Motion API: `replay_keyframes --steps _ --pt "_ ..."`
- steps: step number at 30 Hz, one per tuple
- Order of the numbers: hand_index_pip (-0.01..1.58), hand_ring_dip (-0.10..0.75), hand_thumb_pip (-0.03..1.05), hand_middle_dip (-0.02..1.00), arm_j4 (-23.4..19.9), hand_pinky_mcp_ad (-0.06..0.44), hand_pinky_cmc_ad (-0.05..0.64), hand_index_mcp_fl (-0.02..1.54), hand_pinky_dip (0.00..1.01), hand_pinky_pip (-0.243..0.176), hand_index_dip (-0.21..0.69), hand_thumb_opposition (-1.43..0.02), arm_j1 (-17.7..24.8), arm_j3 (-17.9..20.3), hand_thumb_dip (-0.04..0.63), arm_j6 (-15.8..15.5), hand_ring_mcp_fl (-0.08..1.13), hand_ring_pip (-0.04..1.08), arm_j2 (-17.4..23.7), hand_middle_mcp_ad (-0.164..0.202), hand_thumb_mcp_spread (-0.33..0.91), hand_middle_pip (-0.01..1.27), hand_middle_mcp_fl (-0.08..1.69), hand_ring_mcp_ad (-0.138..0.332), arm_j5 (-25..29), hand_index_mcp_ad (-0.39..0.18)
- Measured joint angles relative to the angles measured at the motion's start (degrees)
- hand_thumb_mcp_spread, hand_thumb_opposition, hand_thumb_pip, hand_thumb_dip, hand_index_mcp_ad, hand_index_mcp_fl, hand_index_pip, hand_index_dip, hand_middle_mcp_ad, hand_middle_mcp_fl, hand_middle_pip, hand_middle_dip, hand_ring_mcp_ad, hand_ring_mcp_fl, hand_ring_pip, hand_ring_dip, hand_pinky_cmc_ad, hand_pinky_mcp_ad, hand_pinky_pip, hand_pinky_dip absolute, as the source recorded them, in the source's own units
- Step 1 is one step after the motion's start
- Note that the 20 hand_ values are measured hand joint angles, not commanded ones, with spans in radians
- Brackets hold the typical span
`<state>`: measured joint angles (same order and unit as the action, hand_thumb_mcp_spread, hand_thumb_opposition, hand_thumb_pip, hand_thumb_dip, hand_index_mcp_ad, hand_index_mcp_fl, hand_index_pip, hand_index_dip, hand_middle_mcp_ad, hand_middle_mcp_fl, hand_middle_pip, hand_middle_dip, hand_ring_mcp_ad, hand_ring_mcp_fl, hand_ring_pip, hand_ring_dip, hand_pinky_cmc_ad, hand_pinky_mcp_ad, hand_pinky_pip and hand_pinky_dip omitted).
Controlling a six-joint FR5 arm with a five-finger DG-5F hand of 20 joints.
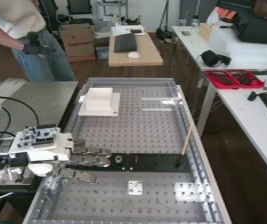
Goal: Grab the smaller nut and place it in the white container
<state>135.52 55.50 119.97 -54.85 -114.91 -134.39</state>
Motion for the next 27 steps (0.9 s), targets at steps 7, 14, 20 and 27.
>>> replay_keyframes --steps 7,14,20,27 --pt "1.56 0.086 0.77 0.20 -0.1 0.260 0.332 0.20 0.41 -0.105 -0.087 -0.83 -0.1 -0.1 0.199 0.1 0.00 0.07 -0.5 0.049 0.42 0.13 -0.02 0.080 -0.2 -0.237" --pt "1.56 0.086 0.77 0.20 0.1 0.260 0.332 0.22 0.41 -0.105 -0.091 -0.83 -0.1 -0.1 0.199 0.3 0.00 0.07 -0.6 0.049 0.42 0.13 -0.02 0.080 -0.2 -0.236" --pt "1.56 0.086 0.77 0.20 0.2 0.260 0.328 0.21 0.41 -0.105 -0.084 -0.84 0.0 0.1 0.199 0.4 0.00 0.07 -0.9 0.049 0.42 0.13 -0.02 0.080 0.1 -0.234" --pt "1.57 0.086 0.79 0.20 -0.2 0.264 0.328 0.20 0.42 -0.105 -0.077 -0.84 0.1 0.4 0.197 0.4 0.00 0.07 -1.0 0.049 0.42 0.13 -0.02 0.080 0.2 -0.216"
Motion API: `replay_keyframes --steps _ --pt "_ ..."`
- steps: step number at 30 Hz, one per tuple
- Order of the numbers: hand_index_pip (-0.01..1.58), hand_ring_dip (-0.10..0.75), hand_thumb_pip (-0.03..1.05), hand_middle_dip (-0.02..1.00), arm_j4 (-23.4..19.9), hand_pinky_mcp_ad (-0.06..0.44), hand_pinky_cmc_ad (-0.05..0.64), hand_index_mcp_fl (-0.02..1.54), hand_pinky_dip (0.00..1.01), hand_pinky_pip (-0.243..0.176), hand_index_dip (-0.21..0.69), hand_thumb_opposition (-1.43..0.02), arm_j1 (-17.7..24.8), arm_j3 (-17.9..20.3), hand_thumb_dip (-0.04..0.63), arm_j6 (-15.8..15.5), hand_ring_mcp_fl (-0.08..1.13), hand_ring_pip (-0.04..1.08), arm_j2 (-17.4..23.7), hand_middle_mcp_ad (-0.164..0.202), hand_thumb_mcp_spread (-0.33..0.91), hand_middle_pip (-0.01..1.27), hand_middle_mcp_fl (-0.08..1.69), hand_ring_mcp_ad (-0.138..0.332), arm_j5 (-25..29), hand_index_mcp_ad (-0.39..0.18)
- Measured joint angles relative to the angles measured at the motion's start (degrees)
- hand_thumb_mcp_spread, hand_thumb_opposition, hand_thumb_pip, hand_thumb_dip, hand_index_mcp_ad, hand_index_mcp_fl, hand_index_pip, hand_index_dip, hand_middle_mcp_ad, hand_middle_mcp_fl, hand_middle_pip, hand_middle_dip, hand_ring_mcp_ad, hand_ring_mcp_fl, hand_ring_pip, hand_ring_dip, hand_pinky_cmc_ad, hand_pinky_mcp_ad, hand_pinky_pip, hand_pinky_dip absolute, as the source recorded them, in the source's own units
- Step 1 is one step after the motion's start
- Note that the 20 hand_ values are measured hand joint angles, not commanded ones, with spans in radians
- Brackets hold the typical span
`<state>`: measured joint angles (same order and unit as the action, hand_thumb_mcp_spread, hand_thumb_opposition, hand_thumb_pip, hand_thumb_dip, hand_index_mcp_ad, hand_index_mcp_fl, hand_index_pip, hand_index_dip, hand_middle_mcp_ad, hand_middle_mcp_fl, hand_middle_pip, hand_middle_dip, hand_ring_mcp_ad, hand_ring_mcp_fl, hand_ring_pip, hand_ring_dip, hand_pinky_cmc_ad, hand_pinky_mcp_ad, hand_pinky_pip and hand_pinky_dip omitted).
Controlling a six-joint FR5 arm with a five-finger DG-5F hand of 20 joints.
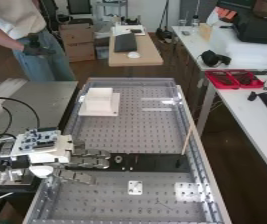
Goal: Grab the smaller nut and place it in the white container
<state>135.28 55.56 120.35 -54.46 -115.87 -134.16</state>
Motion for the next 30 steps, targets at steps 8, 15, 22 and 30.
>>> replay_keyframes --steps 8,15,22,30 --pt "1.52 0.086 0.76 0.20 -1.7 0.260 0.328 0.30 0.42 -0.105 -0.122 -0.88 0.2 0.5 0.188 1.2 0.00 0.07 0.3 0.049 0.42 0.12 -0.02 0.080 0.3 -0.216" --pt "1.50 0.087 0.66 0.20 -2.8 0.260 0.328 0.45 0.42 -0.105 -0.117 -0.93 0.6 0.5 0.187 2.6 0.00 0.07 1.0 0.047 0.41 0.13 -0.02 0.080 0.5 -0.216" --pt "1.50 0.087 0.66 0.20 -4.1 0.260 0.328 0.45 0.42 -0.089 -0.117 -0.94 0.9 0.6 0.187 4.6 0.00 0.08 2.7 0.049 0.42 0.13 -0.03 0.080 0.4 -0.216" --pt "1.50 0.087 0.66 0.20 -6.0 0.264 0.328 0.45 0.42 -0.089 -0.117 -0.94 2.4 2.0 0.187 8.0 0.00 0.08 6.8 0.051 0.42 0.13 0.01 0.080 -1.7 -0.216"
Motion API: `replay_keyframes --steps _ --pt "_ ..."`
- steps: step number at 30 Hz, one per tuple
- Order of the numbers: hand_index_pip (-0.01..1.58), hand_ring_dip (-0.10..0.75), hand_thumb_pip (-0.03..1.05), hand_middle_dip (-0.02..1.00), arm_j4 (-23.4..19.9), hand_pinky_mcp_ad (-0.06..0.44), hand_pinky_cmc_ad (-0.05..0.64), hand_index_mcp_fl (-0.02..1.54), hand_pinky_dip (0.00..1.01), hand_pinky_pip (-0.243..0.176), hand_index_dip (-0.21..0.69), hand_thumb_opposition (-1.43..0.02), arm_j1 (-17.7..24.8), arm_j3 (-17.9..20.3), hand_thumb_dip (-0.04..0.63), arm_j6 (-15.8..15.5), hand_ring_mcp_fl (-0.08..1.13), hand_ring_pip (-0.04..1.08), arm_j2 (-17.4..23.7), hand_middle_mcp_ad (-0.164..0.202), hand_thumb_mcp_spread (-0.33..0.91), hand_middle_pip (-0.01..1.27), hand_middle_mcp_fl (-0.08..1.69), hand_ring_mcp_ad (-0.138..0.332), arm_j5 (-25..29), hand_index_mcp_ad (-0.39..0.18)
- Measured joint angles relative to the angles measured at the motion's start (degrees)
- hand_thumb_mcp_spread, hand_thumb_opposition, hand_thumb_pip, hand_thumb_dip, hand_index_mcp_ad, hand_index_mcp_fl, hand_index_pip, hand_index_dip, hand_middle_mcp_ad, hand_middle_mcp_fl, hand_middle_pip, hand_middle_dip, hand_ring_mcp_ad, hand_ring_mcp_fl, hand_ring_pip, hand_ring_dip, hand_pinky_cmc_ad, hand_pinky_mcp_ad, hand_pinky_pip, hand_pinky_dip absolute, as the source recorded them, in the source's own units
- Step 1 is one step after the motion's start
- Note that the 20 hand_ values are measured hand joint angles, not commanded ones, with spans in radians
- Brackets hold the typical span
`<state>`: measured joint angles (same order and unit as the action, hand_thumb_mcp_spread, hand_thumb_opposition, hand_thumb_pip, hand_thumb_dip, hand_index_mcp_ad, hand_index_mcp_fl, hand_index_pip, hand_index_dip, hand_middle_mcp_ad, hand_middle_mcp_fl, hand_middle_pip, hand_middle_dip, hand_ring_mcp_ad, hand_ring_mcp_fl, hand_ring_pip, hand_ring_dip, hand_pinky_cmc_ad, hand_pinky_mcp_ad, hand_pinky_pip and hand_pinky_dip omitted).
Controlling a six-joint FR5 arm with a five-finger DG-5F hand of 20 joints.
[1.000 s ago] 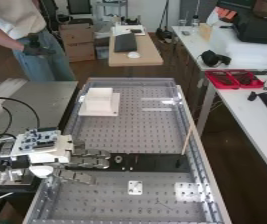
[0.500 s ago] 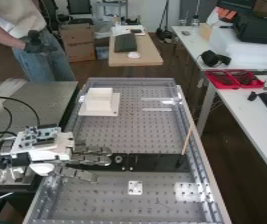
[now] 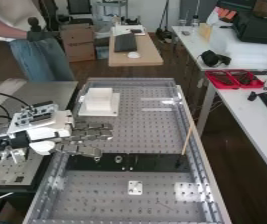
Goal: Grab the smaller nut and place it in the white container
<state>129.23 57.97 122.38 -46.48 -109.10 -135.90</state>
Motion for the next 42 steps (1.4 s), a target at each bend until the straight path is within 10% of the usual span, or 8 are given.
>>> replay_keyframes --steps 20,42 --pt "1.54 0.086 0.66 0.21 -0.3 0.264 0.330 0.50 0.42 -0.089 -0.056 -0.97 16.5 5.0 0.187 5.4 0.00 0.09 7.7 0.047 0.41 0.13 0.05 0.082 -8.8 -0.216" --pt "1.53 0.086 0.66 0.21 4.5 0.264 0.330 0.52 0.41 -0.075 -0.059 -0.99 29.1 0.1 0.187 2.3 0.00 0.09 2.4 0.051 0.42 0.13 0.05 0.079 -1.8 -0.216"
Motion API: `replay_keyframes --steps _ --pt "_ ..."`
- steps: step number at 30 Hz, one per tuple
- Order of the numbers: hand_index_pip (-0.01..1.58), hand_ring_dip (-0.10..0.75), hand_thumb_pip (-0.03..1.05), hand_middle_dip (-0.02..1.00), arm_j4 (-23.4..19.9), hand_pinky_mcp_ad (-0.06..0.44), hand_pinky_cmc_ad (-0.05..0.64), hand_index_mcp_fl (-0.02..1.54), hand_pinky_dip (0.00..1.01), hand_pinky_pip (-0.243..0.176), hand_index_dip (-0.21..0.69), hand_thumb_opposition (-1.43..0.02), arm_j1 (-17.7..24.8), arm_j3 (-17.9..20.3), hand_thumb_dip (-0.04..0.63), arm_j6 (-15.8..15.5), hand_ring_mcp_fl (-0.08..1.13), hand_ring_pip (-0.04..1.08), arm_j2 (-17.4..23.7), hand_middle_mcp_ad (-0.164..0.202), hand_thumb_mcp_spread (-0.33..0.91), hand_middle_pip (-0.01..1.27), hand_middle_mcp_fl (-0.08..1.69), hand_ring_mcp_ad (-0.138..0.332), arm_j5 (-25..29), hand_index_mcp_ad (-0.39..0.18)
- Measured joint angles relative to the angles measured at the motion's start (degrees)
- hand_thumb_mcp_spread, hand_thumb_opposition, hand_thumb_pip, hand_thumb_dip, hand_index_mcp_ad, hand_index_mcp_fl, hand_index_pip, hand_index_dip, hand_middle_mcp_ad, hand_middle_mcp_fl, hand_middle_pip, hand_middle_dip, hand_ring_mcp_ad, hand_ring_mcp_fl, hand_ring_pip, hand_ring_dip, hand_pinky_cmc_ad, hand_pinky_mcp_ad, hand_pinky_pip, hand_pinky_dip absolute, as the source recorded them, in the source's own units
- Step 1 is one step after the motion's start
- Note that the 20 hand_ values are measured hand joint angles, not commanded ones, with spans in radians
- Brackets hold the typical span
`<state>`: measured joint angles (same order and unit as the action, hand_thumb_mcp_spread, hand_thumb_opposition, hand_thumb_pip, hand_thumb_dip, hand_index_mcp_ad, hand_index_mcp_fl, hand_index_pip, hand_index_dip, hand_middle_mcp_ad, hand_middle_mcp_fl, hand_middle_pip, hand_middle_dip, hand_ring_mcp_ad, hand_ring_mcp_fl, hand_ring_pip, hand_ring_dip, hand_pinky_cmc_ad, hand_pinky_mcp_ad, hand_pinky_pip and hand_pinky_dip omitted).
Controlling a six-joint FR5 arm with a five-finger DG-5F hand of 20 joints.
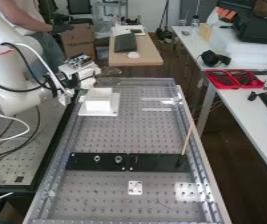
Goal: Grab the smaller nut and place it in the white container
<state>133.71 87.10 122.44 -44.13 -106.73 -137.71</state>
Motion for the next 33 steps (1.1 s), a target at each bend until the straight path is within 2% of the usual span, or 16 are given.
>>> replay_keyframes --steps 10,12,13,16,20,23,27,30,33 --pt "1.54 0.087 0.66 0.22 2.3 0.264 0.330 0.50 0.40 -0.075 -0.059 -0.99 0.2 -1.9 0.187 -1.6 0.00 0.09 -2.2 0.052 0.42 0.13 0.05 0.082 2.9 -0.216" --pt "1.54 0.086 0.68 0.22 4.0 0.264 0.330 0.41 0.41 -0.077 -0.045 -0.97 0.1 -2.4 0.188 -2.6 0.00 0.09 -2.4 0.051 0.42 0.13 0.05 0.082 3.0 -0.222" --pt "1.54 0.086 0.73 0.22 4.6 0.264 0.330 0.32 0.42 -0.077 -0.047 -0.93 -0.1 -2.6 0.188 -2.9 0.00 0.09 -2.5 0.051 0.42 0.13 0.03 0.082 3.1 -0.222" --pt "1.45 0.086 0.77 0.22 6.1 0.264 0.330 0.14 0.46 -0.077 -0.073 -0.88 -0.8 -3.2 0.188 -3.5 0.00 0.09 -2.7 0.052 0.41 0.13 0.00 0.082 3.2 -0.222" --pt "1.29 0.086 0.79 0.22 6.8 0.264 0.330 0.02 0.52 -0.077 -0.091 -0.86 -2.0 -3.5 0.188 -3.7 0.00 0.09 -2.6 0.051 0.37 0.13 -0.01 0.082 3.3 -0.225" --pt "1.26 0.086 0.80 0.22 7.1 0.264 0.328 0.01 0.55 -0.077 -0.103 -0.85 -2.8 -3.6 0.190 -3.6 0.00 0.09 -2.6 0.052 0.34 0.13 -0.01 0.080 3.3 -0.220" --pt "1.23 0.086 0.80 0.22 7.6 0.264 0.332 0.00 0.58 -0.079 -0.120 -0.85 -3.9 -3.8 0.190 -2.1 0.00 0.09 -1.6 0.052 0.35 0.13 -0.01 0.080 3.6 -0.220" --pt "1.21 0.086 0.80 0.22 9.4 0.262 0.330 0.00 0.58 -0.087 -0.120 -0.85 -5.9 -4.8 0.190 1.0 0.00 0.09 1.6 0.052 0.32 0.13 -0.01 0.080 4.2 -0.220" --pt "1.03 0.086 0.80 0.22 12.2 0.260 0.330 0.00 0.60 -0.091 -0.120 -0.83 -7.8 -6.3 0.190 3.6 0.00 0.09 5.1 0.052 0.32 0.13 -0.01 0.080 5.0 -0.220"
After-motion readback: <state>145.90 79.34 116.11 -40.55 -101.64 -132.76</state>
